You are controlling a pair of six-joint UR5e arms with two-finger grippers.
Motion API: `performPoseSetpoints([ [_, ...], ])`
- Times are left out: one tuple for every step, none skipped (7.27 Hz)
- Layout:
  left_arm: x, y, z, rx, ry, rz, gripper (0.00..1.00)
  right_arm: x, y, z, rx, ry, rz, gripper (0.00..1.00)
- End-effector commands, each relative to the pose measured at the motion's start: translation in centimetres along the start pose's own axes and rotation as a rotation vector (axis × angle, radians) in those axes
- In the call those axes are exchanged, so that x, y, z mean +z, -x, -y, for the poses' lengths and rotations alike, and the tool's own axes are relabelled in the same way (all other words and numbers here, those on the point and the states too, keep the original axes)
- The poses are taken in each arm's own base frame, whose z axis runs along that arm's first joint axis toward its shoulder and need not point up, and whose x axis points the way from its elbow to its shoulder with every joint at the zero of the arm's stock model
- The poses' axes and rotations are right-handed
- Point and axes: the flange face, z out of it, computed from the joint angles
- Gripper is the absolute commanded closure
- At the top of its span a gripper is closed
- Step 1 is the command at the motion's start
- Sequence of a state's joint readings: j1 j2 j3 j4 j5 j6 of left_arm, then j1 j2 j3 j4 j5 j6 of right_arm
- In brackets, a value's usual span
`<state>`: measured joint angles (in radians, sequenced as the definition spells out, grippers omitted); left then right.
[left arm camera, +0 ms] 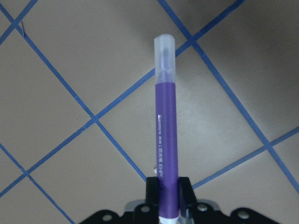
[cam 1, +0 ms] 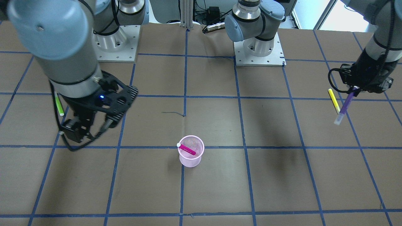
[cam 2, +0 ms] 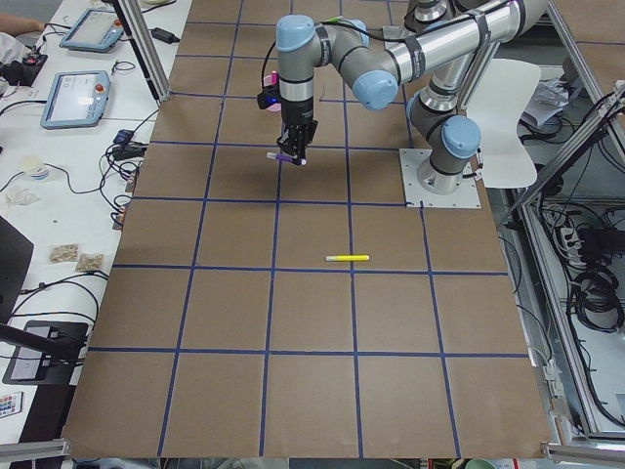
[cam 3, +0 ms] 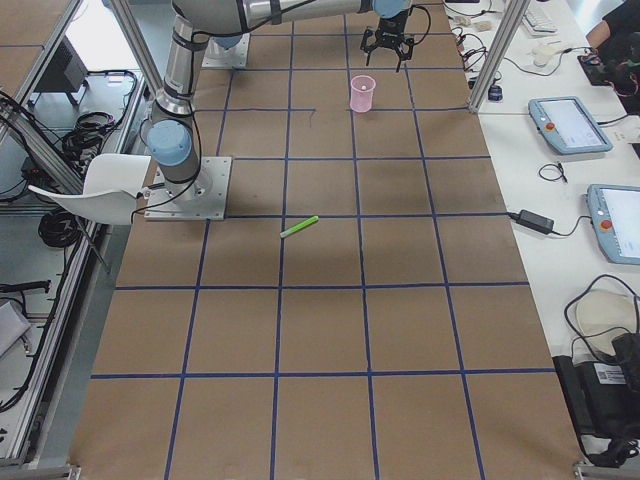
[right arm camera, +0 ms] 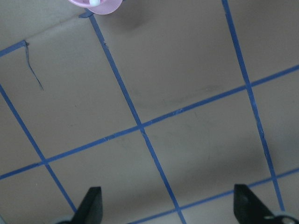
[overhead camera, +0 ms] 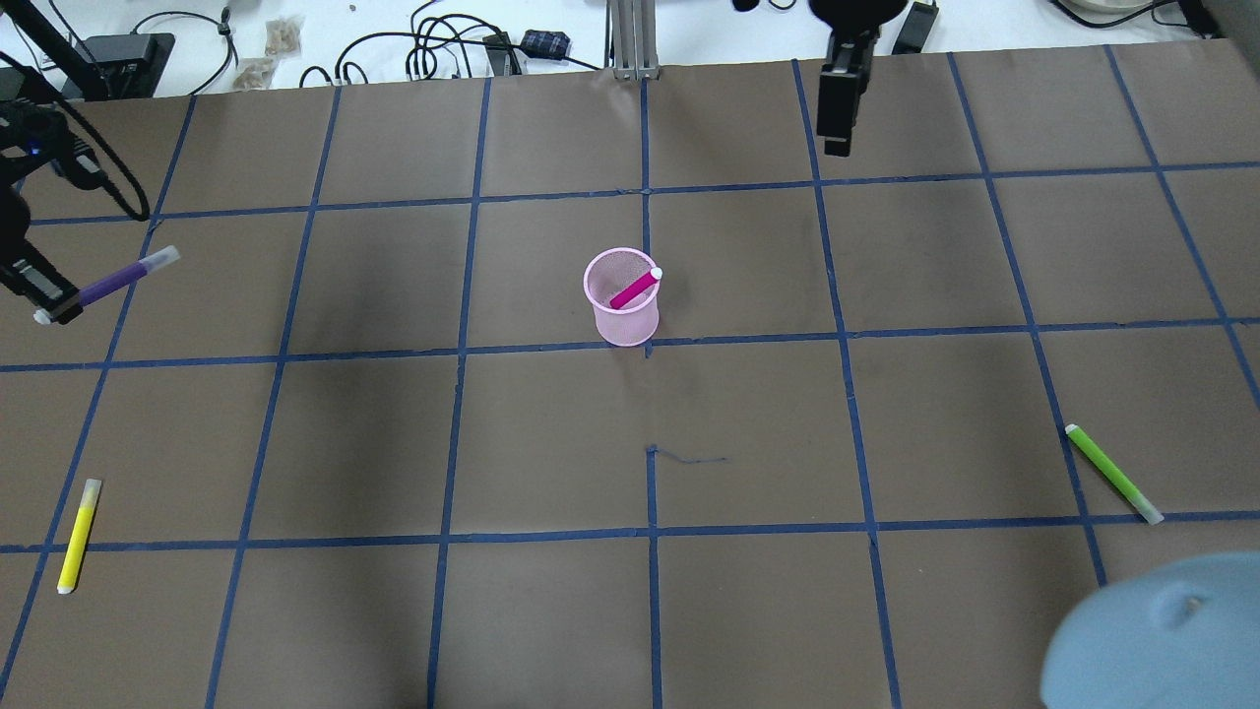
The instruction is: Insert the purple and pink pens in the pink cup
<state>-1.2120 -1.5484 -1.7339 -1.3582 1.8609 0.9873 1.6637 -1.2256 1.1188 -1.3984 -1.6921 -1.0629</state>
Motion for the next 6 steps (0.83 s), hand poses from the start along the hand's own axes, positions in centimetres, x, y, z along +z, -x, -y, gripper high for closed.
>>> performPoseSetpoints([
  [-4.6,-8.5,7.4,0.04,0.066,0.12,1.0,-0.8,1.0,-7.1,0.167,-0.026,-0.01,0.0],
  [-4.8,-12.4,10.5,0.119,0.091,0.168,1.0,-0.1,2.5,-8.3,0.303,-0.051,-0.038,0.0],
  [-5.1,-16.5,13.3,0.212,0.086,0.189,1.0,-0.4,4.8,-9.2,0.522,-0.081,-0.069,0.0],
  [-5.5,-20.8,15.7,0.312,0.089,0.226,1.0,-0.6,5.5,-9.3,0.791,-0.094,-0.059,0.0],
  [-5.0,-24.6,17.6,0.401,0.124,0.281,1.0,-0.9,6.0,-9.0,0.986,-0.105,-0.049,0.0],
  [-4.5,-26.9,18.8,0.454,0.143,0.315,1.0,-1.2,6.6,-8.1,1.152,-0.126,-0.035,0.0],
])
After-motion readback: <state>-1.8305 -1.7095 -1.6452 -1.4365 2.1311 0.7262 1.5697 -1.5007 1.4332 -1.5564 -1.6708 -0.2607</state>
